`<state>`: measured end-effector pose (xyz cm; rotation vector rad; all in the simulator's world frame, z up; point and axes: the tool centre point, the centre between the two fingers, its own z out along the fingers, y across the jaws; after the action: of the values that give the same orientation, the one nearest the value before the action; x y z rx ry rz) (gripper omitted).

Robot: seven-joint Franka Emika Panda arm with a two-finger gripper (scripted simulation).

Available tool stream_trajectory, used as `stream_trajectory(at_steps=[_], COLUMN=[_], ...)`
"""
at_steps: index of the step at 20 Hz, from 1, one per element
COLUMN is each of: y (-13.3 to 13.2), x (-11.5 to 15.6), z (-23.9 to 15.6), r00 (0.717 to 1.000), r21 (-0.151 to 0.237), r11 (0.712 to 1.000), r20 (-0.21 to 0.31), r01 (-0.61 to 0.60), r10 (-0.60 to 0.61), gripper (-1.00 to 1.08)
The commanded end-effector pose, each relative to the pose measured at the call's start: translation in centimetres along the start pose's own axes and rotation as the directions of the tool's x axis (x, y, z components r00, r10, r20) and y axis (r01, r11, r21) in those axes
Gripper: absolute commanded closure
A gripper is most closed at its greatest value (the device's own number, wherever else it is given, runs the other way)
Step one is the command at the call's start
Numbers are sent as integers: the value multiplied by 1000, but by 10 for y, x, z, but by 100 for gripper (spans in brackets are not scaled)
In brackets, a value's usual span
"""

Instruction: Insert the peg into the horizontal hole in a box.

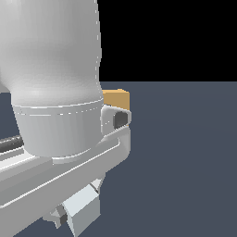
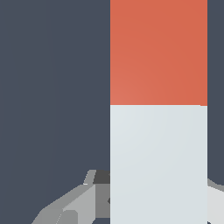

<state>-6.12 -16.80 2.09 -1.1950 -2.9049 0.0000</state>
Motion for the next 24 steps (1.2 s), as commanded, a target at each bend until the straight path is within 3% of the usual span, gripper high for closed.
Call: stream_trajectory(at_steps=[1, 14, 24], y=[1, 26, 67], x=[2, 31, 65], z=[0, -7, -16], r00=[1000, 990, 945], r21=[0, -1, -1], r11=[1000, 990, 945], r20=[0, 0, 0], r01=[-5, -144, -326], r10=[5, 144, 326], gripper=[108, 108, 108])
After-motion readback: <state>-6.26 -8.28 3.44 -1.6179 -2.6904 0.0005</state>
